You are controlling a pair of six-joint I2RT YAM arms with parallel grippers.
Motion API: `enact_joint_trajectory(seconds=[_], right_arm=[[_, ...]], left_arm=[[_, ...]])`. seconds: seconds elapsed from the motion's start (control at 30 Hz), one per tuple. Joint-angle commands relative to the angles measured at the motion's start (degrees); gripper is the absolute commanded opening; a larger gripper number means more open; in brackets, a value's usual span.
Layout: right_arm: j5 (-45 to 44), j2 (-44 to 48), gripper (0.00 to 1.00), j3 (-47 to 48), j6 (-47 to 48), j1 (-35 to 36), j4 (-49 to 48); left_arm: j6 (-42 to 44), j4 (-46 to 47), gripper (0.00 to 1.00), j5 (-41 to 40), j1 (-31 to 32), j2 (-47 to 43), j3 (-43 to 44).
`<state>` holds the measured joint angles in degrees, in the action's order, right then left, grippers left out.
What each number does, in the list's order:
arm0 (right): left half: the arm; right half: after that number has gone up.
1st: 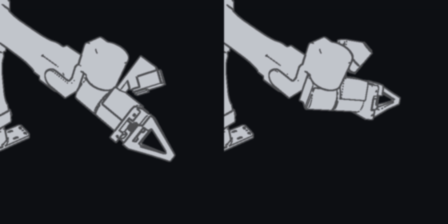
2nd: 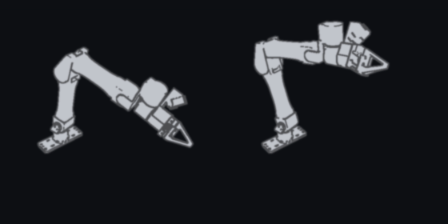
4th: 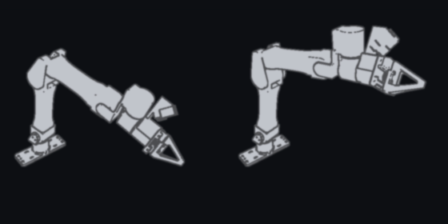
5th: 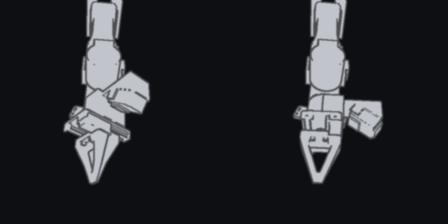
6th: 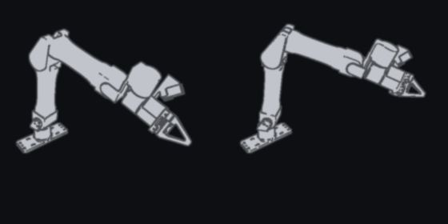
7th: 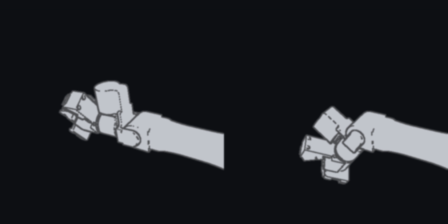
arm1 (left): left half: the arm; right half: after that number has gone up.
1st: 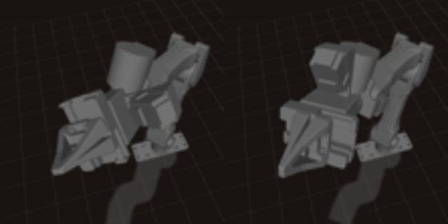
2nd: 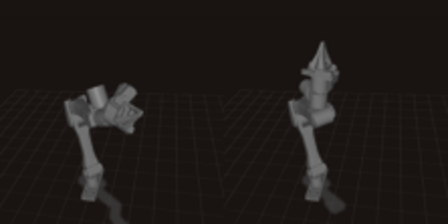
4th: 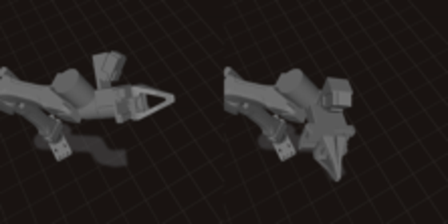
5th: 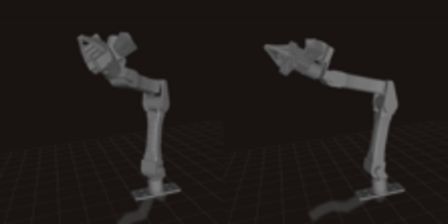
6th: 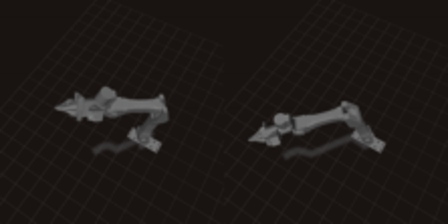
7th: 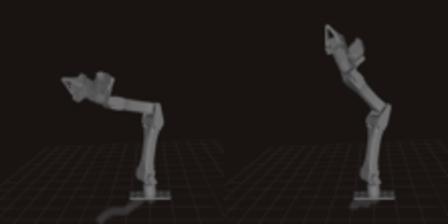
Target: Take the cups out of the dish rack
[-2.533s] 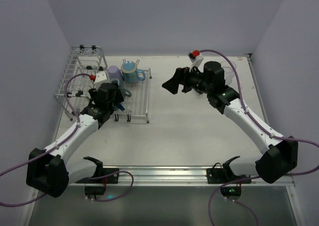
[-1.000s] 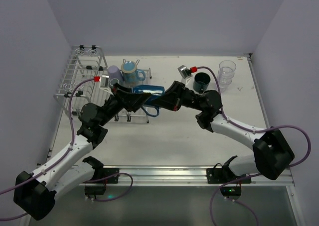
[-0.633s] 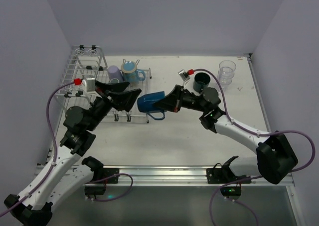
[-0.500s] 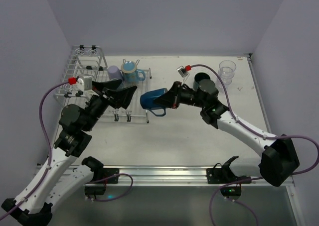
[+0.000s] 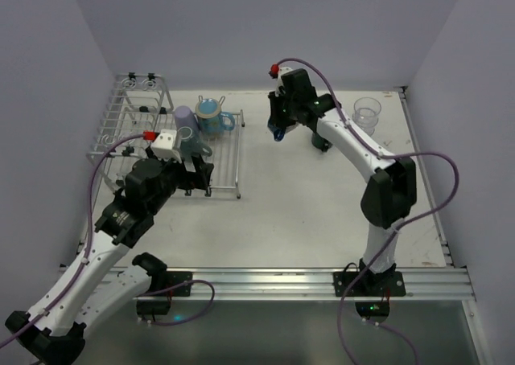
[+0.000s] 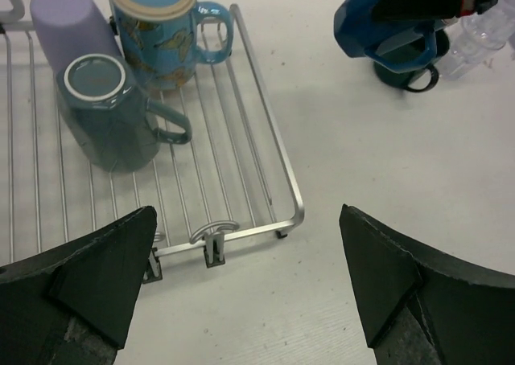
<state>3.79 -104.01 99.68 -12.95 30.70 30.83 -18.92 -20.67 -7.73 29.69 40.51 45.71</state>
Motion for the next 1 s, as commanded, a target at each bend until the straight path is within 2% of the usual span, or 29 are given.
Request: enact_joint_trajectory(seconds=[0.0, 0.2, 0.3, 0.43, 0.67, 0.73, 0.83, 0.87, 0.93, 0.97], right_arm=[[-8.1, -7.7, 0.0, 11.9, 7.6, -2.4, 11.5], [-9.2, -20.3, 0.0, 25.3, 11.2, -3.7, 17.7], [-9.6, -23.0, 0.0, 27.5, 12.3, -3.6, 18.7], [-10.0, -25.8, 0.0, 27.4, 12.4, -3.7, 18.7], [-9.6, -25.3, 0.0, 23.3, 12.5, -3.5, 15.5], [-9.2, -25.5, 0.02, 24.1, 12.4, -3.6, 16.1], [-8.3, -25.5, 0.12, 24.1, 12.4, -3.6, 16.5], [-8.4, -25.5, 0.2, 24.0, 12.4, -3.5, 16.7], [-8.5, -24.6, 0.26, 22.7, 12.5, -3.5, 16.2], [-8.6, -24.1, 0.34, 22.4, 12.5, -3.5, 15.9]], left_arm=[[2.4, -2.4, 1.0, -3.3, -0.1, -0.1, -0.8], [0.4, -2.4, 1.0, -5.7, -0.1, 2.6, 0.6], [-1.6, -2.4, 1.0, -8.5, -0.1, 4.2, 1.4], [-3.9, -1.7, 1.0, -11.0, -0.1, 8.4, 2.8], [-6.0, 3.6, 1.0, -15.9, -0.1, 15.5, 3.9], [-6.0, 5.1, 1.0, -18.3, -0.1, 18.6, 4.1], [-6.0, 7.3, 1.0, -21.4, -0.1, 23.1, 5.0], [-6.3, 7.2, 1.0, -22.1, -0.1, 24.2, 6.3], [-6.5, 8.2, 1.0, -23.8, -0.1, 26.5, 7.2], [-6.1, 9.0, 1.0, -24.3, -0.2, 27.1, 7.4]])
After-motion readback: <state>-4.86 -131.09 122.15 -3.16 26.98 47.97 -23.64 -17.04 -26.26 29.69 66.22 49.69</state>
